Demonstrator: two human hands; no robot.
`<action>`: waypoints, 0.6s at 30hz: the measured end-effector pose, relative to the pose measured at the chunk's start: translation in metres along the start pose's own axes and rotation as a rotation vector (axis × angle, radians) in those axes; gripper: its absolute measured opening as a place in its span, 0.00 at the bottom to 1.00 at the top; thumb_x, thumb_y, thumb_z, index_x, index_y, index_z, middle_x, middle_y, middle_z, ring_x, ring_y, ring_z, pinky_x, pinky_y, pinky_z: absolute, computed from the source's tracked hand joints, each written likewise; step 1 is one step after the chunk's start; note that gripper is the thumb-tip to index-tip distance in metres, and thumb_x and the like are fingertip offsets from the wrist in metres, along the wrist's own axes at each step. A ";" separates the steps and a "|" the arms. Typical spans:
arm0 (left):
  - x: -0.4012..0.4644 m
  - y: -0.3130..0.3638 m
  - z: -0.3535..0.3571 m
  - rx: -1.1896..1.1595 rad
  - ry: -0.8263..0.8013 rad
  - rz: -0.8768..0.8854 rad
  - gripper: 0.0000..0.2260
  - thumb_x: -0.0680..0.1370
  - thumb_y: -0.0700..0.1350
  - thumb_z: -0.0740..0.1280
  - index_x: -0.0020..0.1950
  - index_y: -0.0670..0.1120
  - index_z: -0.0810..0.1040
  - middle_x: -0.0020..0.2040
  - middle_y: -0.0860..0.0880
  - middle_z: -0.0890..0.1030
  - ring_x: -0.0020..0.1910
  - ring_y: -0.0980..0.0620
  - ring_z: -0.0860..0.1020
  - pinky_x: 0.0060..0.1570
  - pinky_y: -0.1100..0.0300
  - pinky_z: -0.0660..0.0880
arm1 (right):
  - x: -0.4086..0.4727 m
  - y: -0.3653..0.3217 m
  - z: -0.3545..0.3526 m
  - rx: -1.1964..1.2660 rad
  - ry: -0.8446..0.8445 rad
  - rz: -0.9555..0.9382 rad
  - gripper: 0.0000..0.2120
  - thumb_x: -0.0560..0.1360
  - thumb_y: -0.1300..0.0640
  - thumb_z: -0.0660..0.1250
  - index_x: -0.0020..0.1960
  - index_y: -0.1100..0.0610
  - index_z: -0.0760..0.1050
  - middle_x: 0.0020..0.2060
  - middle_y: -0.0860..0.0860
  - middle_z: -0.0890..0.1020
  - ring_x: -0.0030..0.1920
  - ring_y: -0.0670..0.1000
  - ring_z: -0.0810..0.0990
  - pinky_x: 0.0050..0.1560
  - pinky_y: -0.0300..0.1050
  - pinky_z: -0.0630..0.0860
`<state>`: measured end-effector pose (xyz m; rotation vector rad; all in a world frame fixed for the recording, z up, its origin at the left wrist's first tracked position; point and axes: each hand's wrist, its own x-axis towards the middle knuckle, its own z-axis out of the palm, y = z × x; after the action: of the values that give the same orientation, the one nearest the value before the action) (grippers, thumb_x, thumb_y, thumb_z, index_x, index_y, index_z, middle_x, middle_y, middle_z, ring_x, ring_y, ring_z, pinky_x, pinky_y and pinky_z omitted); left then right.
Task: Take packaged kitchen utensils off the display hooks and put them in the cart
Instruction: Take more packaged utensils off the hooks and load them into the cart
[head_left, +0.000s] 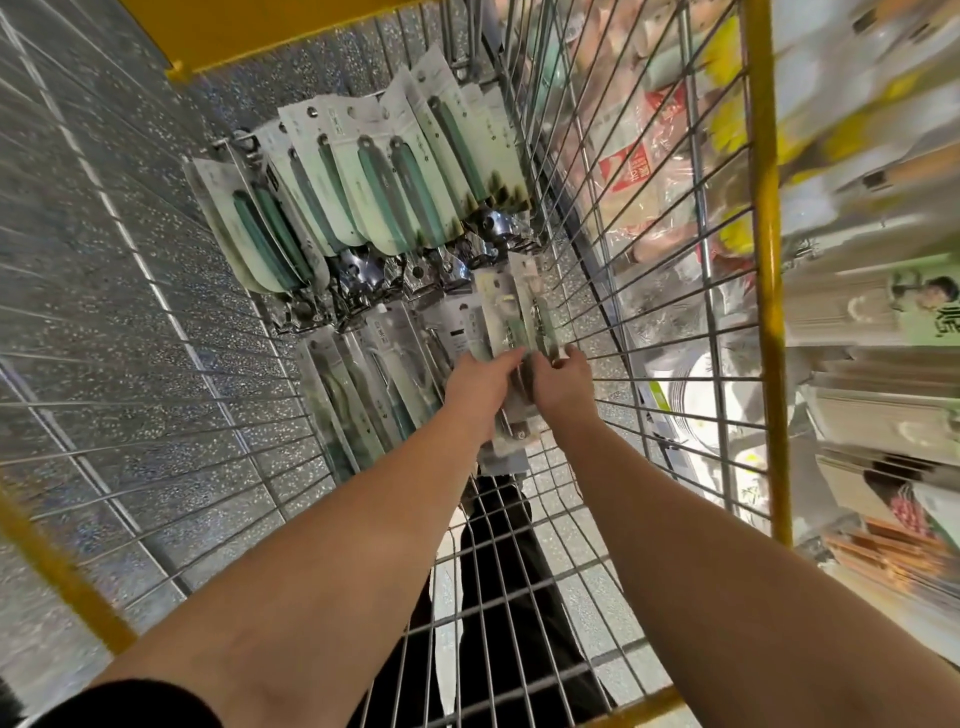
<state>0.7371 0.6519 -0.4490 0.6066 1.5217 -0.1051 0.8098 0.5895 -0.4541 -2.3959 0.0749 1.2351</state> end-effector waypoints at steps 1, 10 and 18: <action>-0.003 0.002 -0.002 -0.018 -0.001 -0.015 0.28 0.75 0.52 0.75 0.70 0.43 0.69 0.57 0.50 0.78 0.48 0.50 0.77 0.48 0.57 0.76 | 0.001 -0.001 0.000 -0.043 0.003 0.015 0.26 0.80 0.45 0.65 0.72 0.58 0.66 0.65 0.58 0.72 0.62 0.59 0.74 0.62 0.54 0.73; -0.003 0.001 -0.020 -0.098 -0.069 -0.058 0.15 0.76 0.43 0.75 0.59 0.45 0.74 0.47 0.46 0.84 0.38 0.49 0.84 0.27 0.59 0.79 | 0.000 0.002 0.000 -0.159 -0.033 0.015 0.25 0.79 0.44 0.66 0.72 0.55 0.70 0.67 0.57 0.67 0.65 0.59 0.70 0.67 0.59 0.72; -0.023 0.004 -0.029 -0.058 -0.075 0.007 0.18 0.77 0.47 0.73 0.65 0.49 0.74 0.58 0.53 0.80 0.54 0.49 0.78 0.51 0.55 0.72 | -0.018 0.001 -0.011 0.051 -0.059 -0.083 0.16 0.79 0.52 0.69 0.61 0.56 0.69 0.47 0.48 0.77 0.43 0.46 0.79 0.38 0.39 0.77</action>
<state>0.7111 0.6610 -0.4240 0.5557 1.4448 -0.0776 0.8065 0.5814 -0.4347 -2.2935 -0.0105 1.2491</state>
